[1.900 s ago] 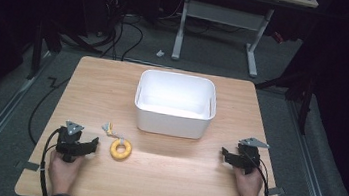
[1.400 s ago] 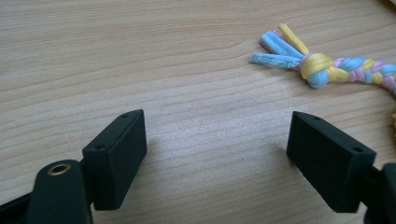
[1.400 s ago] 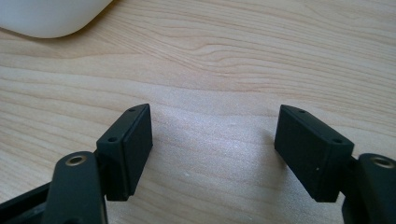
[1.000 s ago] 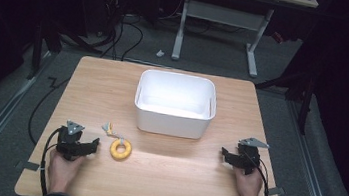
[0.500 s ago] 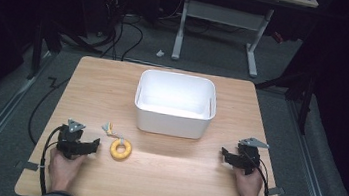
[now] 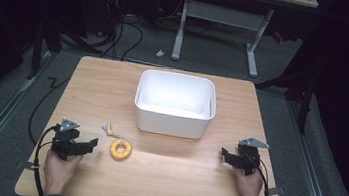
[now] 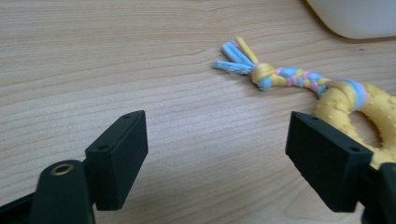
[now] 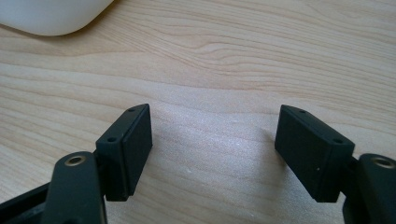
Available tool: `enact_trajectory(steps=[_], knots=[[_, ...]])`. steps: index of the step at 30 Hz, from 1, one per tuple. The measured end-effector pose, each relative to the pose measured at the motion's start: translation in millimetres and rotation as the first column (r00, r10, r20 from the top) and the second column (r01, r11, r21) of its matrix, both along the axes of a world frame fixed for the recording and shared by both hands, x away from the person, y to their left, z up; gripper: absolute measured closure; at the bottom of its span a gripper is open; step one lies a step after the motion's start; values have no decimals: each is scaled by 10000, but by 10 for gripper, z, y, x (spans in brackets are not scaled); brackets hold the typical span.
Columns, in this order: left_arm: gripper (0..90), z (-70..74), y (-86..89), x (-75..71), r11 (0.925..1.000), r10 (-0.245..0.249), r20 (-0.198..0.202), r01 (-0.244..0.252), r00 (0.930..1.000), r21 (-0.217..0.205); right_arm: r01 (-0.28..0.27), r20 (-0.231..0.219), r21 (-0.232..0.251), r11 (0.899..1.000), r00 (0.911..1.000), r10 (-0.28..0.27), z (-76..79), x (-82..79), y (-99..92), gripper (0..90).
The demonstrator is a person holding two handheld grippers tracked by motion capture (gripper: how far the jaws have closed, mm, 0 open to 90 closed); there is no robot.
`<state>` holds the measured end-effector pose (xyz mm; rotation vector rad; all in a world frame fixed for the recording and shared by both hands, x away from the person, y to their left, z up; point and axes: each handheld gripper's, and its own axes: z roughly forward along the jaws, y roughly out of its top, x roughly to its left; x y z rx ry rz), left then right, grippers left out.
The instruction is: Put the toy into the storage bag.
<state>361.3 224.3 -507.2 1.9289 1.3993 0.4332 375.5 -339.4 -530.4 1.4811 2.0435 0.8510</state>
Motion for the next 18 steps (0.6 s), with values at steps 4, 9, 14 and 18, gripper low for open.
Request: enact_trajectory(steps=[4, 9, 14, 18], knots=[[226, 60, -33, -28, 9999, -137, 11, 137, 9999, 83, -18, 12, -12, 10000, 10000, 18, 0, 1, -1, 277], [226, 96, -95, -78, 9997, -170, -138, 172, 9998, 155, -24, 12, -17, 10000, 10000, 24, 0, 1, -1, 277], [257, 129, -149, -92, 9989, -386, -304, 394, 9988, 271, -24, 13, -17, 10000, 10000, 24, 0, 0, -1, 277], [273, 160, -222, -96, 9977, -584, -432, 598, 9974, 321, -11, 1, -4, 10000, 10000, 11, 0, -1, 0, 277]])
